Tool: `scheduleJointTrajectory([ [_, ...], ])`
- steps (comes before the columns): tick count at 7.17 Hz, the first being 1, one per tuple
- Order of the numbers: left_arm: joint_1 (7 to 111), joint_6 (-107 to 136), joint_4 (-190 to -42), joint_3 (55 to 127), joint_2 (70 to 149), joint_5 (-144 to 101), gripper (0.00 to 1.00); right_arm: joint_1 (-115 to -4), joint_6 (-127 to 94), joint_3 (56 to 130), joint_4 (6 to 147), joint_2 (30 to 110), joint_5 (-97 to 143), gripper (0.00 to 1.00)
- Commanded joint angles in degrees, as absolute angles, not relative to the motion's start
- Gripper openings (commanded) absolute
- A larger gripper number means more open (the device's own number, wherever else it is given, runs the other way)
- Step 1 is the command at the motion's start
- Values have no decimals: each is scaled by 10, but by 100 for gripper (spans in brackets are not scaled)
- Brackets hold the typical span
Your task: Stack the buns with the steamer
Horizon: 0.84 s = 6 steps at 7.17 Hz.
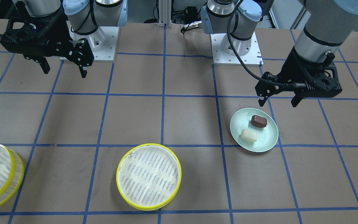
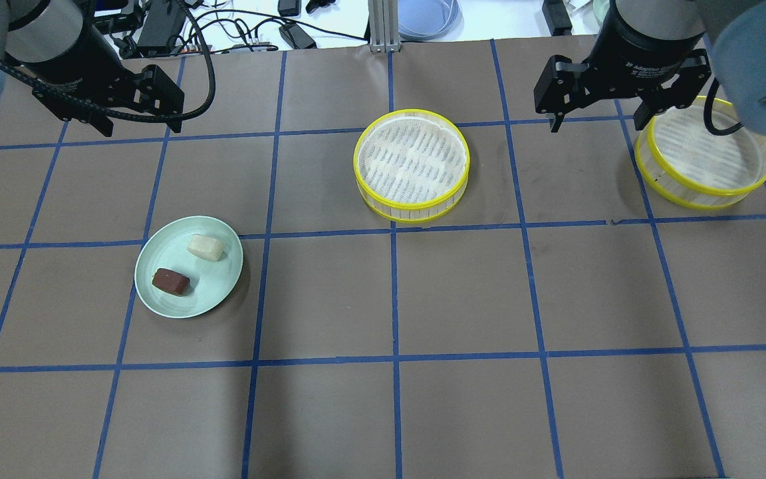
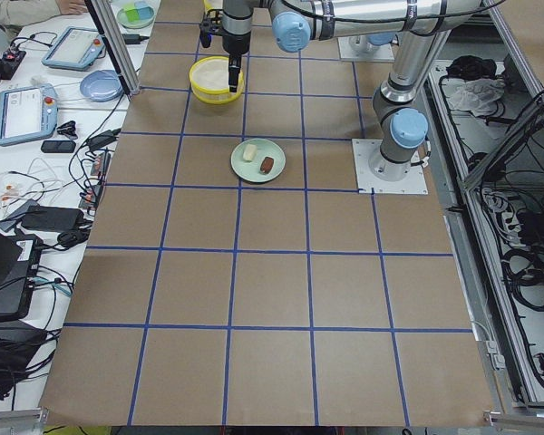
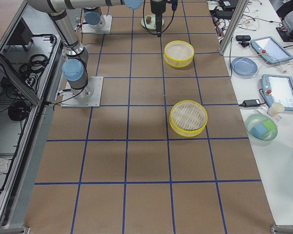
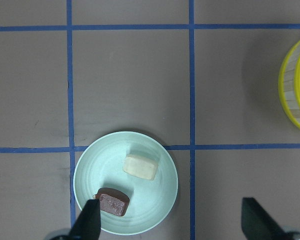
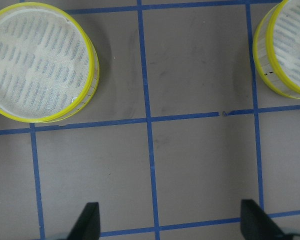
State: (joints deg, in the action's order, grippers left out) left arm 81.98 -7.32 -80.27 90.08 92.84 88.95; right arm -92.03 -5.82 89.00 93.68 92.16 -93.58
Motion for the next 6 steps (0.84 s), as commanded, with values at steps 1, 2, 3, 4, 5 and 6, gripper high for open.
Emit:
scheduleJointTrajectory([
  [1, 799, -98, -802, 909, 949, 890, 100, -921, -58, 890, 936, 921, -918, 100],
  [2, 784, -161, -792, 932, 960, 889, 100, -920, -52, 889, 939, 917, -922, 100],
  [3, 758, -199, -793, 959, 976, 884, 100, -920, -50, 889, 941, 915, -925, 100],
  [4, 753, -200, -776, 978, 998, 883, 99, -919, -50, 889, 941, 915, -925, 100],
  [5, 753, -200, -732, 995, 1031, 883, 97, -920, -50, 890, 941, 915, -925, 100],
  [6, 753, -201, -730, 1003, 1051, 865, 97, -919, -49, 890, 941, 914, -926, 100],
])
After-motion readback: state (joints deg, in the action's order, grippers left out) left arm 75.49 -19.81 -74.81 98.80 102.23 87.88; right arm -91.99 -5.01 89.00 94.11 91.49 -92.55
